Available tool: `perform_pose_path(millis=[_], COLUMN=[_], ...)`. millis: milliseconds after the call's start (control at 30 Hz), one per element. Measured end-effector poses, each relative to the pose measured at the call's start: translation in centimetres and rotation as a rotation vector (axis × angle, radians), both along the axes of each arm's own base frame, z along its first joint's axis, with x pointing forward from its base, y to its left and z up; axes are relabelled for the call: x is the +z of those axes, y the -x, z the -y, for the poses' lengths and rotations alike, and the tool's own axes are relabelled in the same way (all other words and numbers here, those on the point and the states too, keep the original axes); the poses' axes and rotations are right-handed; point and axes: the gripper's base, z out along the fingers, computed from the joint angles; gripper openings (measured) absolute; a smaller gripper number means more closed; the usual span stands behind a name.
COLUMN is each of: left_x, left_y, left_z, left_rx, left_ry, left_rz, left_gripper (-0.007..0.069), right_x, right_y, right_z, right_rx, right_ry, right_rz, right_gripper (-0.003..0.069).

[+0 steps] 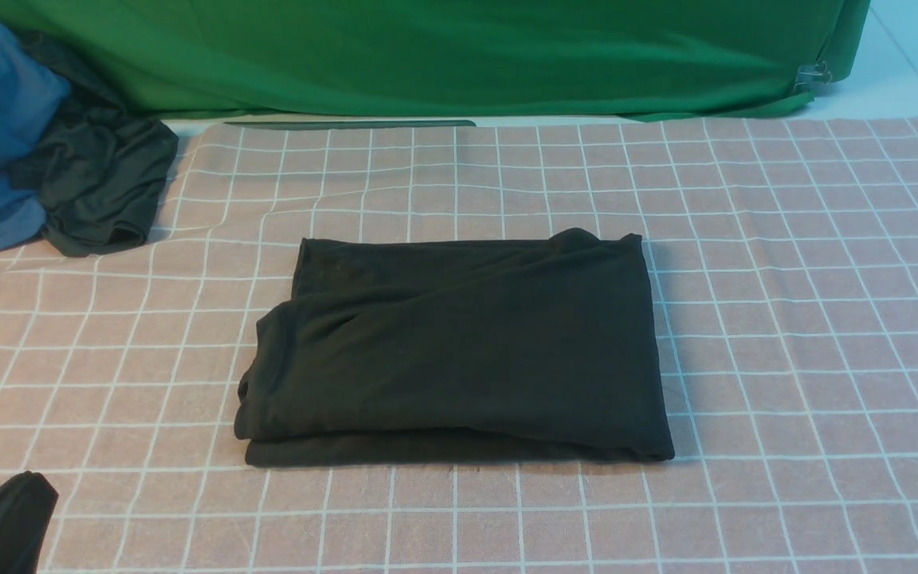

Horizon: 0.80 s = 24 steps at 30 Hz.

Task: Fold a long-sleeved shirt over a pink coffee tablecloth.

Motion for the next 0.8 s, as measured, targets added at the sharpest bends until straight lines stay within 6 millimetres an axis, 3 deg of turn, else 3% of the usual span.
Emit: perform_pose_path(millis=[800], left_x=[0.01], left_y=[0.01], left_z=[0.0], left_rx=[0.0], left_ry=[0.001], left_rz=[0.001], left_gripper=[0.0013], right_x=[-0.02], right_y=[-0.02], right_z=[0.06], right_rx=[-0.023], right_ry=[0.066], right_rz=[0.015], right_gripper=[0.0237])
